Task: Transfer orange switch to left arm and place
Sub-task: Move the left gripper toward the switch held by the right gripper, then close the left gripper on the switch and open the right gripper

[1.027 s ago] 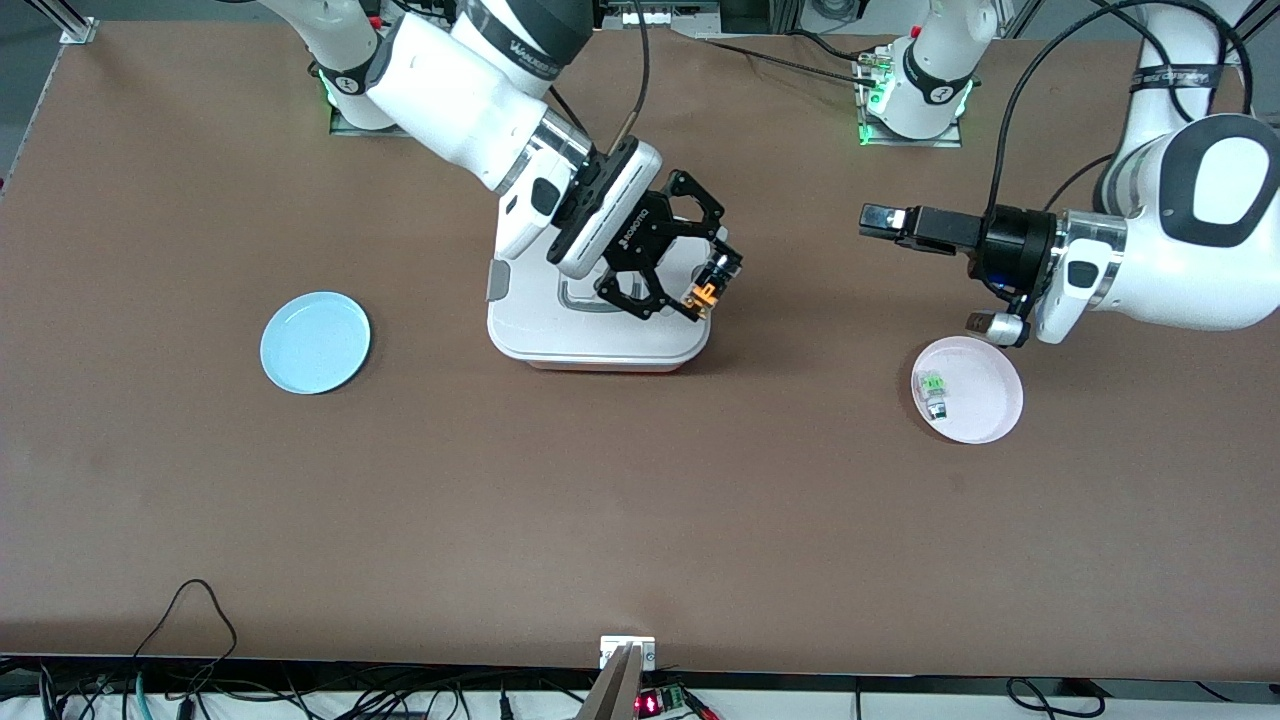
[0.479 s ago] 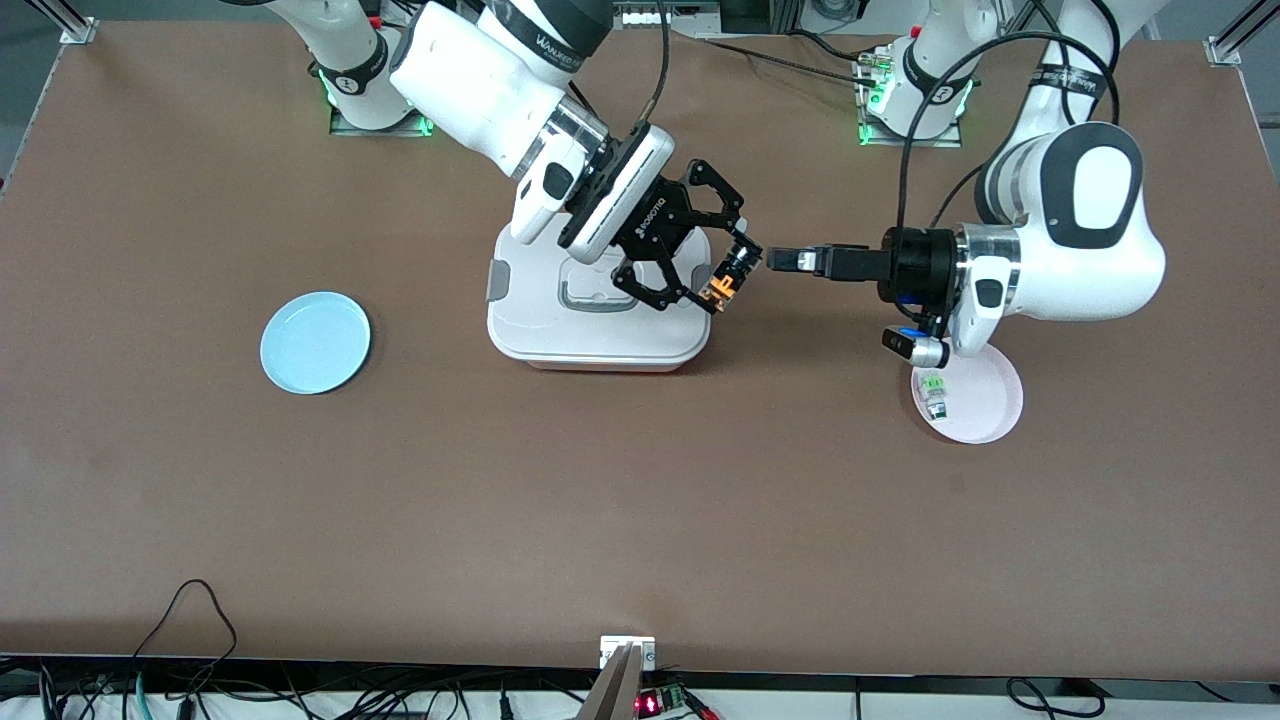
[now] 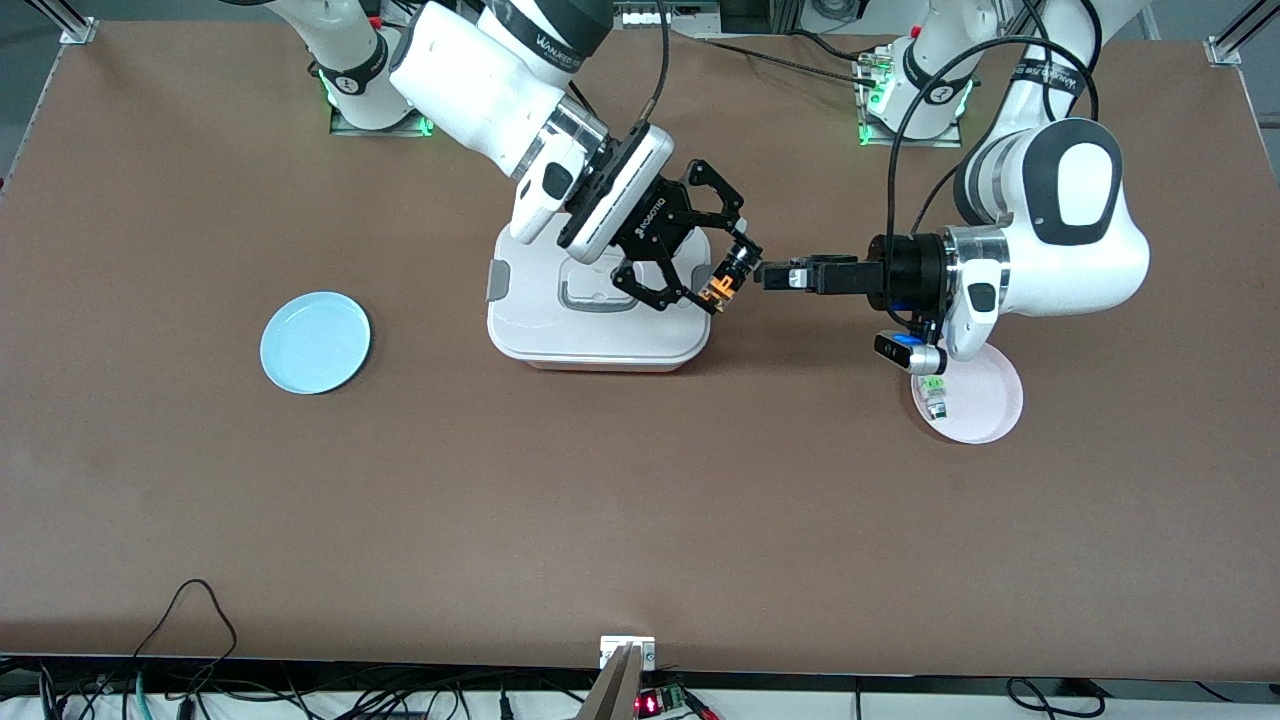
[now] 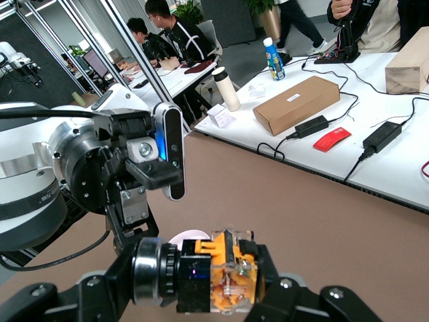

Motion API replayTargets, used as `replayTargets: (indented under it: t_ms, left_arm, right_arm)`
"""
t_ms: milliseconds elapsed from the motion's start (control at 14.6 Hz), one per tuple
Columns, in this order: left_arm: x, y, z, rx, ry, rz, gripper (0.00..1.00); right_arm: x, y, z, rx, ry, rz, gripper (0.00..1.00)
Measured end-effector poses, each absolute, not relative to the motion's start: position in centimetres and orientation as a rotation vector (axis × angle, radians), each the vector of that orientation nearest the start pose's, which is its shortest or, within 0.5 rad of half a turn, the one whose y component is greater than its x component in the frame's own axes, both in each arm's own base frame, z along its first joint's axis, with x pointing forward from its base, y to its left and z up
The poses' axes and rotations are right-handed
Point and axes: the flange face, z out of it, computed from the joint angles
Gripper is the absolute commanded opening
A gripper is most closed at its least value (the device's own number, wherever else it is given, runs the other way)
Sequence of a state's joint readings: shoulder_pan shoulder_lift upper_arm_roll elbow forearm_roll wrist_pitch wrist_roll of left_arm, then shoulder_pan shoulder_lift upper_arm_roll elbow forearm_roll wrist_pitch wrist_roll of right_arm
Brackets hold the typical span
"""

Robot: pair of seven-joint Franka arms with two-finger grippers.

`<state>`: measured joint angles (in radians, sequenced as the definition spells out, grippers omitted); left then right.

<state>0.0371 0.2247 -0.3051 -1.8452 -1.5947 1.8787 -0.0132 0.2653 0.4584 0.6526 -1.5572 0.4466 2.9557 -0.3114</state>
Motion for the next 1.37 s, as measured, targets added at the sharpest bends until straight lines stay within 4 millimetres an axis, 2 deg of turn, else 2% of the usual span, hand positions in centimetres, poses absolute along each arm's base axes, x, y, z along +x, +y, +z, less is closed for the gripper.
replayTargets:
  t_ms: [342,479,685,959,1370]
  left_arm:
    - [58.8,-24.6,46.2,1.615,0.469,-0.336,0.95]
    - [58.8,-24.9,46.2,1.618,0.47,-0.334,0.85]
    - [58.9,-24.9,46.7,1.616,0.464,-0.327,0.83]
    - [58.5,-26.5,47.6,1.614,0.43,-0.337,0.6]
    - [58.5,-26.5,47.6,1.614,0.43,-0.336,0.59]
  right_arm:
    - [53.0,48.9,53.7,-2.087,-0.675,-0.932,0.1]
    - [53.0,48.9,53.7,-2.087,-0.675,-0.932,0.1]
    - [53.0,48.9,53.7,-2.087,-0.675,-0.932,0.11]
    - [53.0,48.9,53.6,-2.087,-0.675,-0.932,0.11]
    - [53.0,48.9,53.7,-2.087,-0.674,-0.932,0.1]
